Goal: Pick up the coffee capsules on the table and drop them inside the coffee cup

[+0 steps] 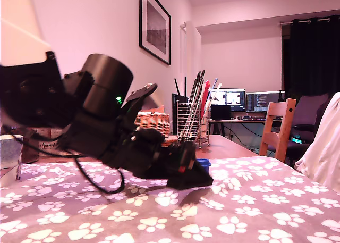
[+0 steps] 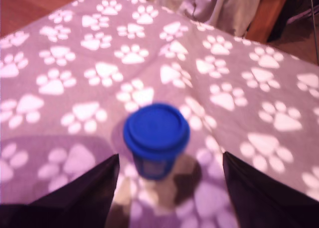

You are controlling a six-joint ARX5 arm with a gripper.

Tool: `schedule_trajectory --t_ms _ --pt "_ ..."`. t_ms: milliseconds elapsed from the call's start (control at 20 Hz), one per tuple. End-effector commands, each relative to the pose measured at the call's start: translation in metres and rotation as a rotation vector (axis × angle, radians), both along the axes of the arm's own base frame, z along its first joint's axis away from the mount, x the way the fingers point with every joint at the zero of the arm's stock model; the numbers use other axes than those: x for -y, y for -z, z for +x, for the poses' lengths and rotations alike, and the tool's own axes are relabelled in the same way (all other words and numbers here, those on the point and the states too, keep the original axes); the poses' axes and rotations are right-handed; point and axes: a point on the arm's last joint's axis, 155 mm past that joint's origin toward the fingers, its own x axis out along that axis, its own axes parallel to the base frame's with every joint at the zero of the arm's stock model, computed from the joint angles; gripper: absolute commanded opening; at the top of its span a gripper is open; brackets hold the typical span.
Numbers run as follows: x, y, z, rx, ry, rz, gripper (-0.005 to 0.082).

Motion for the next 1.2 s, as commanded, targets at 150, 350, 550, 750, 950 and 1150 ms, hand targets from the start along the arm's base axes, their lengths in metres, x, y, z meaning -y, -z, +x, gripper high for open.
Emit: schedule_trajectory --t_ms 150,350,550,750,950,1150 --pt "0.001 0.033 -0.003 -0.065 0.009 0.060 0.0603" --pt "0.003 0.033 -0.001 -0.077 0.006 0.061 0.0581" --pt "0.002 0.036 -0.002 -0.091 0.004 0.070 0.0421" --pt "0.002 0.035 -0.002 -0.088 0.004 0.068 0.0313" --pt "0.003 0.034 -0.001 -0.084 0.004 0.065 0.0281" --pt "0.002 0.032 0.001 -0.081 0.002 0.063 0.0281"
